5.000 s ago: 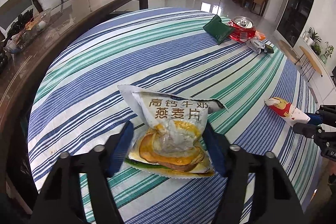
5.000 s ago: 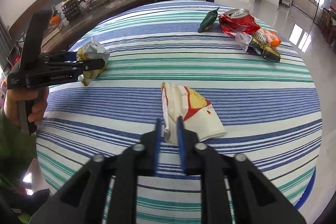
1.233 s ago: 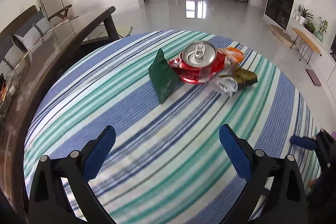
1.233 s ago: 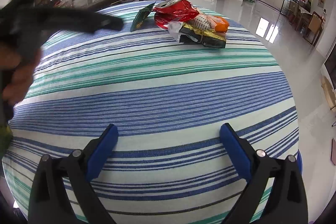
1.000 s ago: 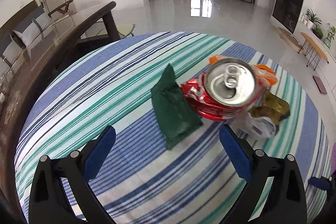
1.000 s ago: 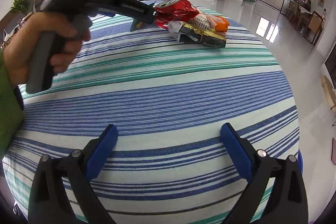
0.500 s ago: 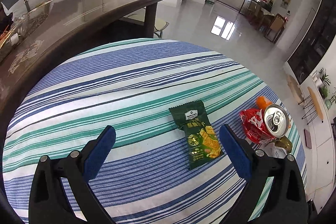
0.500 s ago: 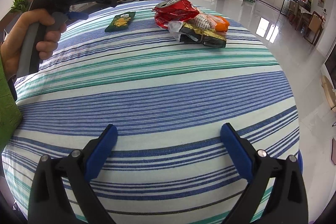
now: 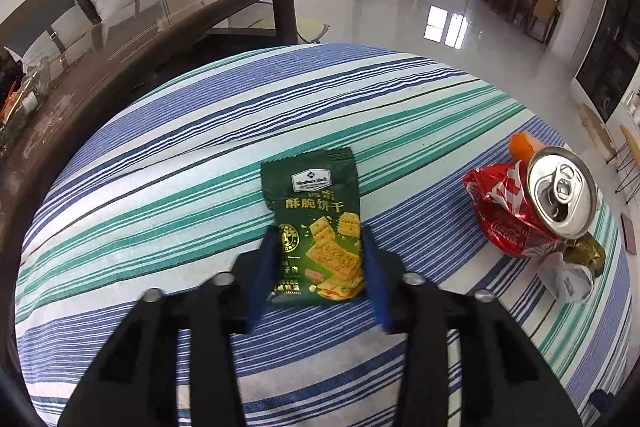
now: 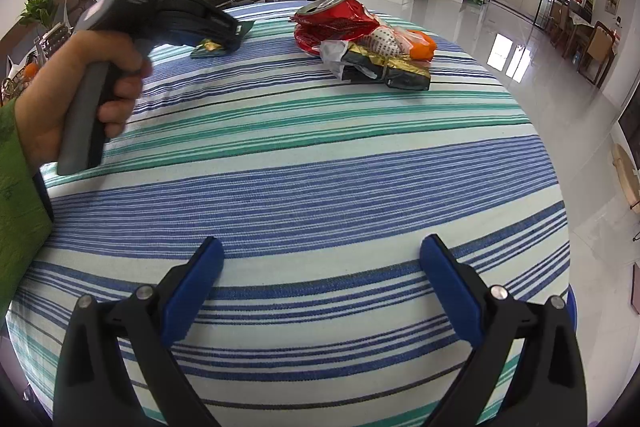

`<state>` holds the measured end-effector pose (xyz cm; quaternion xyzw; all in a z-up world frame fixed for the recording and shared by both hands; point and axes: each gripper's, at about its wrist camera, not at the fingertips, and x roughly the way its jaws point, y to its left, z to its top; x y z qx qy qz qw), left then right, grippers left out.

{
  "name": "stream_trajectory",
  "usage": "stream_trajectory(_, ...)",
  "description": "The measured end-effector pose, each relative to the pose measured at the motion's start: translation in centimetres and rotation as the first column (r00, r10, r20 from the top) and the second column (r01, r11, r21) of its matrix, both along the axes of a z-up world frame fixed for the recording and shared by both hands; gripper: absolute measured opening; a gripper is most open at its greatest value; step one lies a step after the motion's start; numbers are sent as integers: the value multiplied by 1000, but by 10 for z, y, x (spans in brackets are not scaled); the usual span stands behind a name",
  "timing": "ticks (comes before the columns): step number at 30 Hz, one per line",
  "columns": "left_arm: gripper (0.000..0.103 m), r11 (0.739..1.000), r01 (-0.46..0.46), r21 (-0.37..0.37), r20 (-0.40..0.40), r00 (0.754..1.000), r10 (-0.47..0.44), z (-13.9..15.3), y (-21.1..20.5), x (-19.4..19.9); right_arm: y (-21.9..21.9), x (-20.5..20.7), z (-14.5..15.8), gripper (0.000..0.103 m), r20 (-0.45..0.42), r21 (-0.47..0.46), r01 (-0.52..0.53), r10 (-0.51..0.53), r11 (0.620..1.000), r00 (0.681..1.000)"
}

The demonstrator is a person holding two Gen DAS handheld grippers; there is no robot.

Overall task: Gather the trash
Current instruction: 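Move both tools back over the table, left tool toward the green cracker packet, then grasp the crushed red Coke can with the right tool and lift it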

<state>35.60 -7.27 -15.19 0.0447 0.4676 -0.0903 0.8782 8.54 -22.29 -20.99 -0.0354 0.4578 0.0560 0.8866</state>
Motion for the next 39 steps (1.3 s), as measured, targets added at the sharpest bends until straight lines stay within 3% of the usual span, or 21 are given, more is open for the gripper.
stream_trajectory(7,36,996,89,-28,-18,996,-90,17,53,-63,0,0,0,96,0,-1,0,0,1000,1000)
stream_trajectory(14,38,985,143,-96,-53,987,-149,12,81,-132,0,0,0,96,0,0,0,0,1000,1000)
stream_trajectory(17,54,984,147,-99,-30,988,-150,7,78,-143,-1,-1,1,96,1,6,3,-3,1000,1000)
stream_trajectory(18,68,985,147,-93,-21,989,-149,5,76,-145,-2,-1,1,96,3,14,3,-3,1000,1000)
stream_trajectory(19,75,985,145,-88,-16,989,-147,3,75,-146,-5,0,3,96,6,34,4,-4,999,1000)
stream_trajectory(21,79,985,155,-76,-4,988,-156,0,73,-150,-12,6,10,96,22,87,-2,0,996,1000)
stream_trajectory(24,87,985,170,-27,12,985,-170,-5,70,-155,-18,32,34,96,84,63,-22,17,998,996)
stream_trajectory(28,91,984,180,0,23,983,-180,-8,68,-156,-14,89,61,96,145,-5,-126,125,992,981)
stream_trajectory(33,95,984,179,-1,15,984,-179,-10,67,-154,10,152,55,96,81,-111,-291,300,950,950)
stream_trajectory(36,96,984,178,-4,14,984,-178,-10,67,-152,20,178,42,96,30,-178,-320,330,931,943)
stream_trajectory(39,96,984,177,-6,13,984,-177,-10,68,-151,26,192,37,94,17,-182,-328,336,927,942)
